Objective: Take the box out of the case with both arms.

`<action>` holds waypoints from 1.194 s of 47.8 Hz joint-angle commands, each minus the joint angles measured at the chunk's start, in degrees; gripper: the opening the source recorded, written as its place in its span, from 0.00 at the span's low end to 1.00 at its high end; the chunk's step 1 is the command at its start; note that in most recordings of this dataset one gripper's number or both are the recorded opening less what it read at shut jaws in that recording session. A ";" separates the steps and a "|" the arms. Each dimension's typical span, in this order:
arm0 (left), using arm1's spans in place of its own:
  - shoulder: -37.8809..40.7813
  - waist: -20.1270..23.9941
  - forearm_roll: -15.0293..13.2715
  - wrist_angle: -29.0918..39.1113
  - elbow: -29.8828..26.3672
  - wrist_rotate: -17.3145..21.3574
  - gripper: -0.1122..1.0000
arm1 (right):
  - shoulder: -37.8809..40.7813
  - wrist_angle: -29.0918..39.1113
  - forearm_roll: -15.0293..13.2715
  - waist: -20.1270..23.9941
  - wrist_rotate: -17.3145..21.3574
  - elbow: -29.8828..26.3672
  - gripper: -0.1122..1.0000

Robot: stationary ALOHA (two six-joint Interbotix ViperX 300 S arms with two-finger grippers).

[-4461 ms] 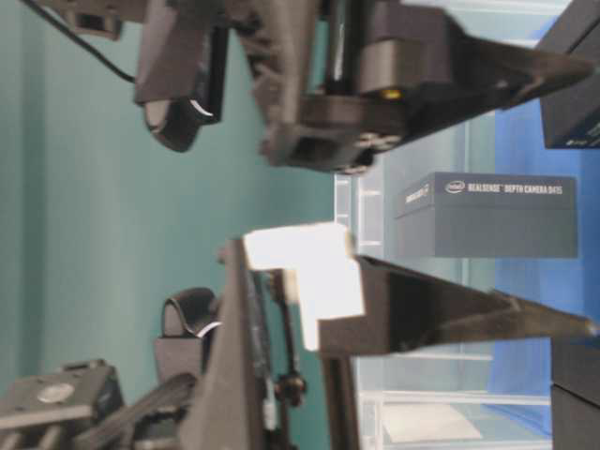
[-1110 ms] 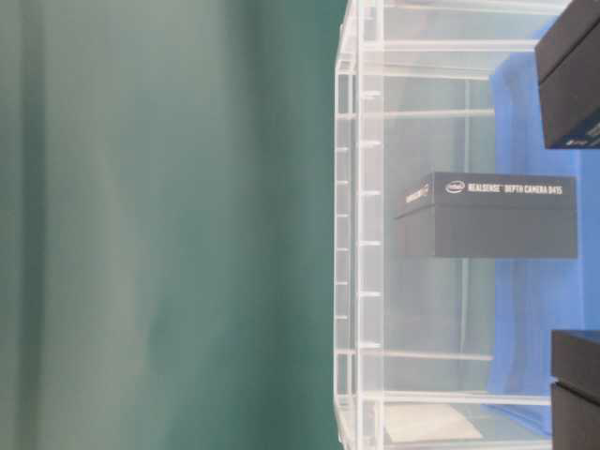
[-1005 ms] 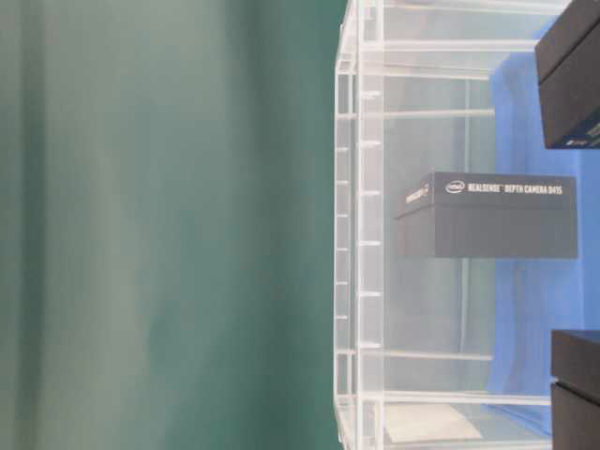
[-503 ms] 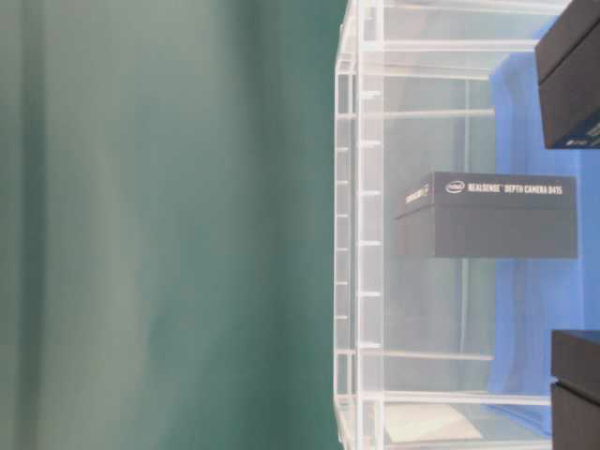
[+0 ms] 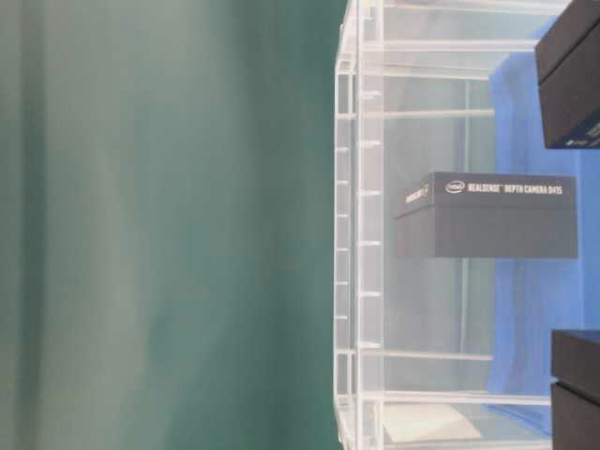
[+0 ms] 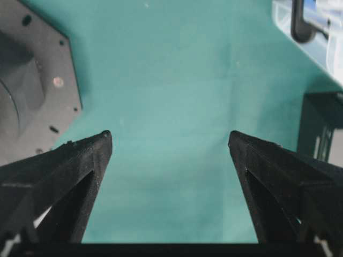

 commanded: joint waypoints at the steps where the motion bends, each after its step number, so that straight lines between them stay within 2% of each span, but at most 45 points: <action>1: 0.53 2.29 0.09 -0.26 -1.67 1.76 0.88 | 0.53 -1.14 0.09 -3.16 -1.93 -1.49 0.95; 8: 2.11 3.78 0.09 -0.35 -2.81 4.13 0.88 | 1.41 -1.23 0.09 -5.36 -4.48 -2.02 0.95; 13: 2.81 4.04 0.09 -0.44 -3.08 4.22 0.88 | 1.76 -1.23 0.09 -5.71 -5.27 -2.11 0.95; 57: 3.25 4.04 0.00 -2.20 -2.99 4.04 0.88 | 1.49 -0.97 1.14 -5.71 -4.92 -1.76 0.95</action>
